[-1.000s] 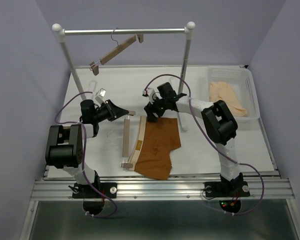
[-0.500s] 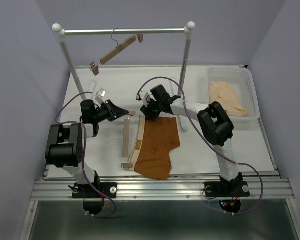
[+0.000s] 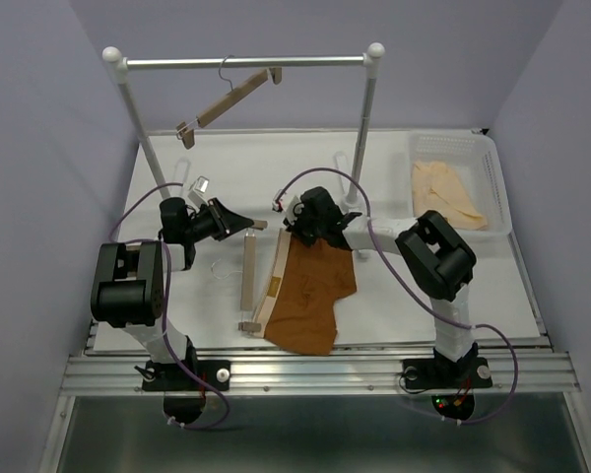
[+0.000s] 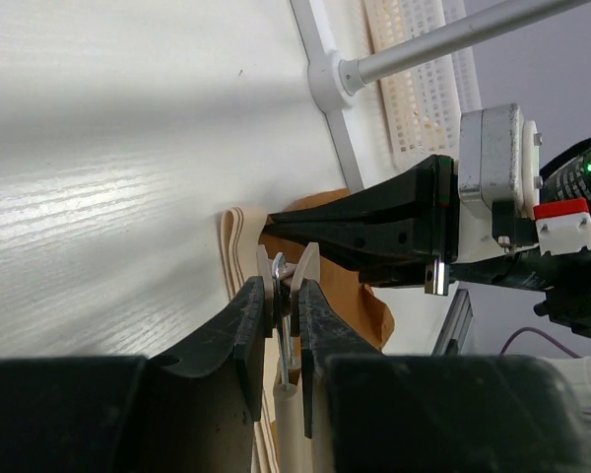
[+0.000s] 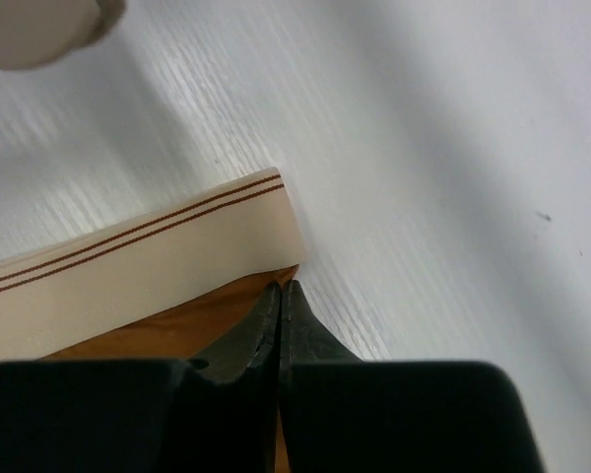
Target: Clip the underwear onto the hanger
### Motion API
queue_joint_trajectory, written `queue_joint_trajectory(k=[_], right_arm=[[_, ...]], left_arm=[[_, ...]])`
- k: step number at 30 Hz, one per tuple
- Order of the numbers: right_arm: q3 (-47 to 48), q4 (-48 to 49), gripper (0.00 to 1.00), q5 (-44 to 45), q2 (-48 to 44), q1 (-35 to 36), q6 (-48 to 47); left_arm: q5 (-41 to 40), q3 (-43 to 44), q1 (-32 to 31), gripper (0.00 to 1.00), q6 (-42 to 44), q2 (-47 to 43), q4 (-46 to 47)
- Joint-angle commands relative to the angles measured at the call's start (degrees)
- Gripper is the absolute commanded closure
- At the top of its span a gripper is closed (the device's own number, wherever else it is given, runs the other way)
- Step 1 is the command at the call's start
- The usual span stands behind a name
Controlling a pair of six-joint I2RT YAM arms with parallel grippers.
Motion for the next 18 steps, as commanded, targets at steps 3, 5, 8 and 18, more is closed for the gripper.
queue_joint_trajectory(k=[3,5,8,18], right_arm=[[-7.09,9.06,0.99,6.92,-7.84,0.07,6.25],[-8.16,9.41,0.99,5.70,-9.69,0.07,6.86],[-10.62,11.16,0.99,2.97,-11.88,0.07,8.36],[-14.75,15.03,0.99,-5.99,-17.07,0.07,7.40]], left_arm=[[2.44,2.08,0.33,1.00,-1.51,-0.33,6.10],[3.58,2.08,0.24,1.00,-1.68,-0.15,7.33],[4.81,2.43,0.15,1.00,-2.12,0.38,8.21],[7.97,2.78,-0.46,1.00,-2.91,0.73,11.37]])
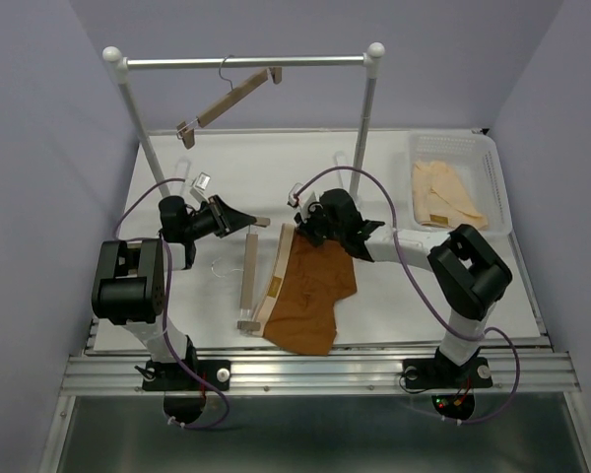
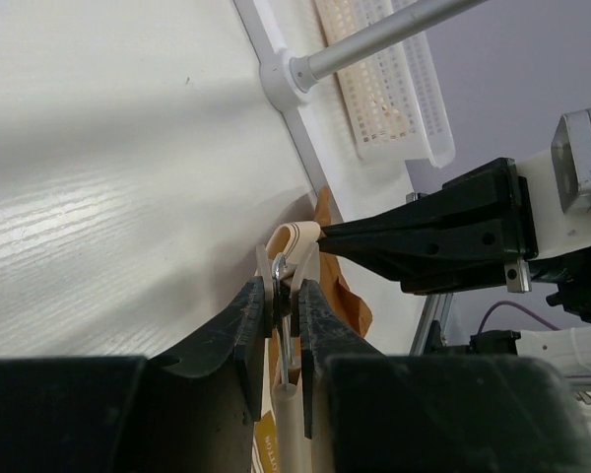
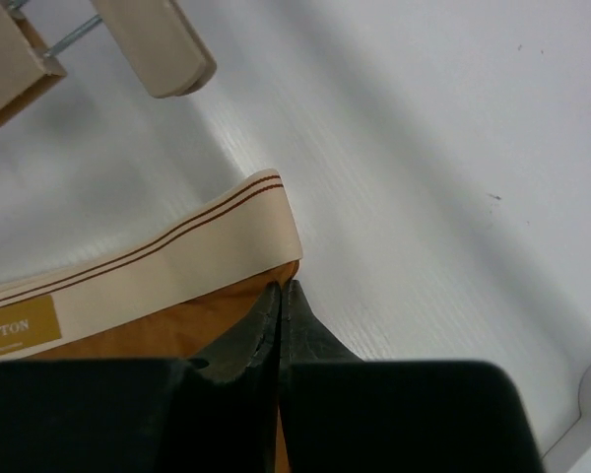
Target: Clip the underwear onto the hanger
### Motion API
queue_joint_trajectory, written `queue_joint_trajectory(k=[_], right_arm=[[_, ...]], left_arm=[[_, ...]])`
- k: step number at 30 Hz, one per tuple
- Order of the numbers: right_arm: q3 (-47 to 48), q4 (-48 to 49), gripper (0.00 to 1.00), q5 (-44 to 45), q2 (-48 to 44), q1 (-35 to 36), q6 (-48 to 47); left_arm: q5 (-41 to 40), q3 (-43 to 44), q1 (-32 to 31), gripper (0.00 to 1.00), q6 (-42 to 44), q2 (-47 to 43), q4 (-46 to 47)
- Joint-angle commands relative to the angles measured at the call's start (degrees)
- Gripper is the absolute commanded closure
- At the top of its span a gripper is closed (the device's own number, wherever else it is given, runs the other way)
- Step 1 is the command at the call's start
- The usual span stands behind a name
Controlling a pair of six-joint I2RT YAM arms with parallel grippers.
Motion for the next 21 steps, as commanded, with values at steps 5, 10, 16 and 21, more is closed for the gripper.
queue_joint_trajectory(k=[5,10,16,21], right_arm=[[-1.66,5.31,0.99,-11.18,-4.05,0.10,-1.40],[-2.45,5.75,0.99,-14.79,-4.75,0.10,-1.93],[-3.42,7.50,0.99,-15.15,-5.90,0.10,-1.22],[-4.13,9.70,0.99,-15.41,-6.51,0.10,-0.17]], left_arm=[[4.31,2.26,-1.23,1.00,-1.13,-0.56,7.34],[4.49,1.99,-1.23,1.00,-2.18,-0.56,9.19],[4.84,1.90,-1.32,1.00,-2.36,-0.39,10.07],[6.33,2.17,-3.25,1.00,-2.71,0.05,10.60]])
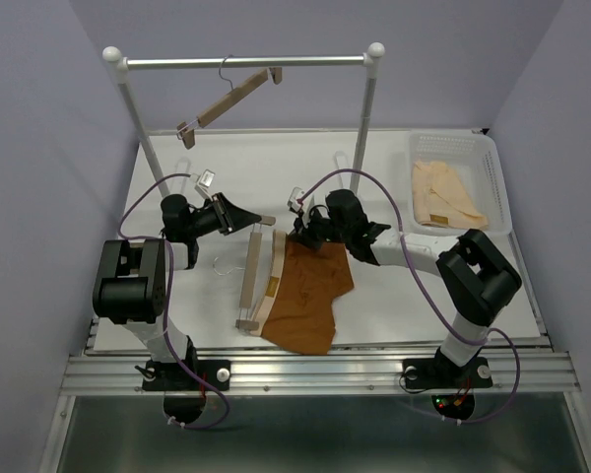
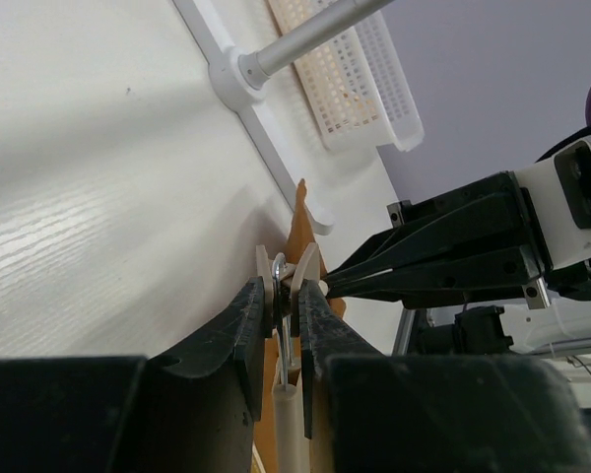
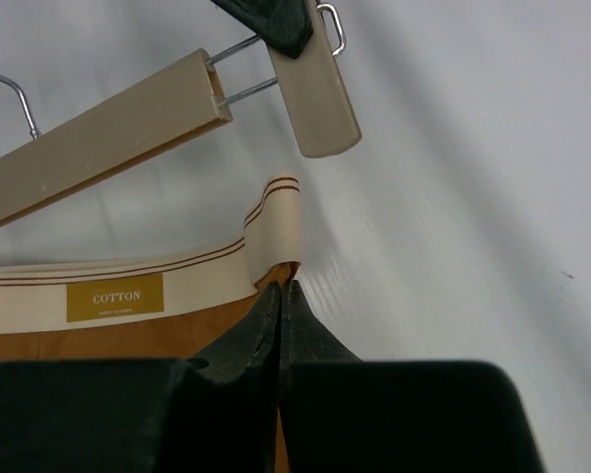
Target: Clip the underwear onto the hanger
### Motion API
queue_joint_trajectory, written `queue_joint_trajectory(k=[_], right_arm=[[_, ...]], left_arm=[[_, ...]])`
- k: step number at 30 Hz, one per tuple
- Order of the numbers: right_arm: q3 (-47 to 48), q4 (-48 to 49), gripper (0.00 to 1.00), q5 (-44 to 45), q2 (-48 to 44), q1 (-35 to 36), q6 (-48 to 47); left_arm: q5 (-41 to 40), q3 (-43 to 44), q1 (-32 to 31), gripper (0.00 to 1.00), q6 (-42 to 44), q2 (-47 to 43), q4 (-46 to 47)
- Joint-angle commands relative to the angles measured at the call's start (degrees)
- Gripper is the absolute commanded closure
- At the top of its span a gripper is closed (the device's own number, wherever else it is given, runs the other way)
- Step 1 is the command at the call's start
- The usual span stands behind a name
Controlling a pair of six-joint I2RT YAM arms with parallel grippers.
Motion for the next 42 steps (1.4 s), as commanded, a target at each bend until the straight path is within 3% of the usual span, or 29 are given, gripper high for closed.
queue_joint_trajectory(k=[1,18,31,37,42], right_arm=[[-0.74,5.92,0.99,-1.38,-2.58,0.14,0.90],[-0.82,10.66,0.99,3.72,-1.70,0.14,7.84],[2.51,7.33,0.99,9.43,0.59,-0.39,10.83],[3.13,6.37,0.99,7.32,-0.12,-0.39,12.42],[4.53,3.21,0.99,7.85,-0.03,-0.91,13.21]], left_arm=[[3.90,2.01,-1.92,1.00,0.15,-0.16,4.52],[4.61,-0.01,-3.15,1.00,-0.29,-0.52,7.42],[5.85,-1.41,-3.07,1.00,-4.42,-0.25,14.36],[5.50,-1.50,-3.15,1.00,-3.45,0.10,13.31],[2.60,-0.80,-3.15,1.00,3.30,-2.62,3.48]])
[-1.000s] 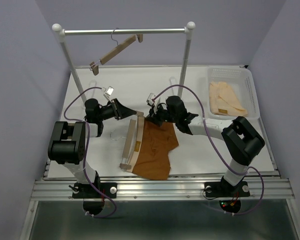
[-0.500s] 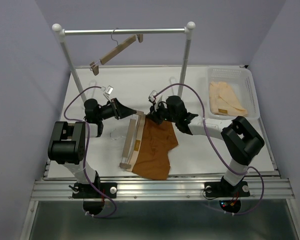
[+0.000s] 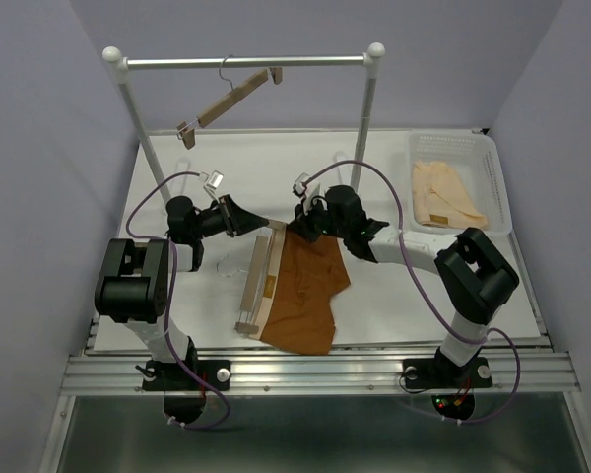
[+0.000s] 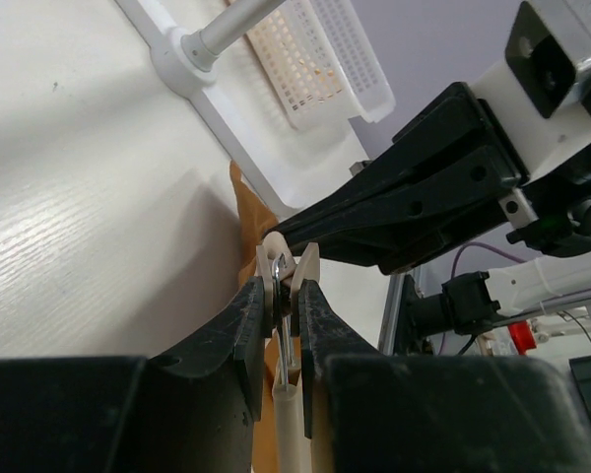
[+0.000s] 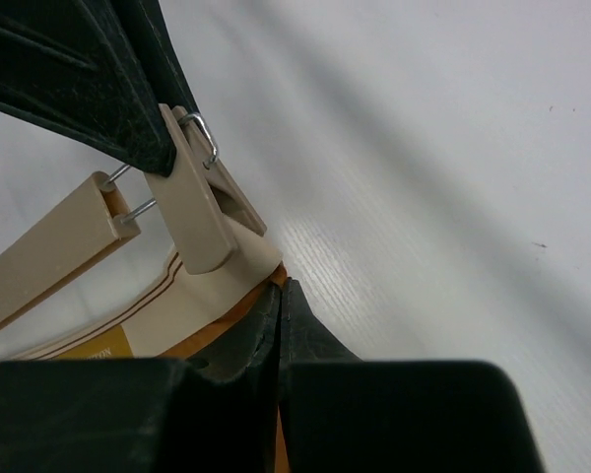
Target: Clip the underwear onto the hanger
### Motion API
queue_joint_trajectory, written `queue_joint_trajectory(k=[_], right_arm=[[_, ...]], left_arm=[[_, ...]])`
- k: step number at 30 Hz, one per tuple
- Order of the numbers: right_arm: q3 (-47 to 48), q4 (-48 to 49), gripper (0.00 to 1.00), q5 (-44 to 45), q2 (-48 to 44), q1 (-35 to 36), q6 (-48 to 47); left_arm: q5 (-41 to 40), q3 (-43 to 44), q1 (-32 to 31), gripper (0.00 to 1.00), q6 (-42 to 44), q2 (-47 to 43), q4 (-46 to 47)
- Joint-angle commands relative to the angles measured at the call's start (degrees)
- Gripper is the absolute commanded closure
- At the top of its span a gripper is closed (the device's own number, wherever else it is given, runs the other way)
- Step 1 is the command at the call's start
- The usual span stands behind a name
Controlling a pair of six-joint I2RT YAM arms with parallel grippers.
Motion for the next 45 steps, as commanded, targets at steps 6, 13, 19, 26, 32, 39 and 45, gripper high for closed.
queue_joint_trajectory(k=[6,13,19,26,32,39,45], right_arm=[[7.20,-7.02,0.99,0.11,-0.25,-0.81,1.91],[7.64,-7.37,0.99,0.99,0.02,-0.81,3.66],[7.38,-6.67,0.99,2.05,-0.24,-1.33,6.13],[6.67,-2.63,0.99,-2.25,-0.51,-1.85,9.47],[6.67,-1.13,0.99,-2.26,-0.51,-1.86,12.10],[4.13,2.47,0.99,-2.52,-2.00,-2.91,16.76],[4.39,3.35,0.99,-3.23,-1.22,-2.91,18.43]], left_arm=[[-4.33,1.40,-0.51,1.00,12.45,-6.31,-13.33],[-3.81,1.92,-0.60,1.00,12.10,-5.61,-13.24],[-3.28,1.92,-0.60,1.00,10.43,-5.17,-11.13],[-1.96,1.49,-0.60,1.00,7.97,-5.17,-7.01],[-1.96,1.31,-0.60,1.00,7.17,-5.70,-6.30],[-1.96,0.96,-0.69,1.00,7.09,-5.26,-5.95],[-2.05,0.52,-0.60,1.00,6.82,-6.14,-5.68]])
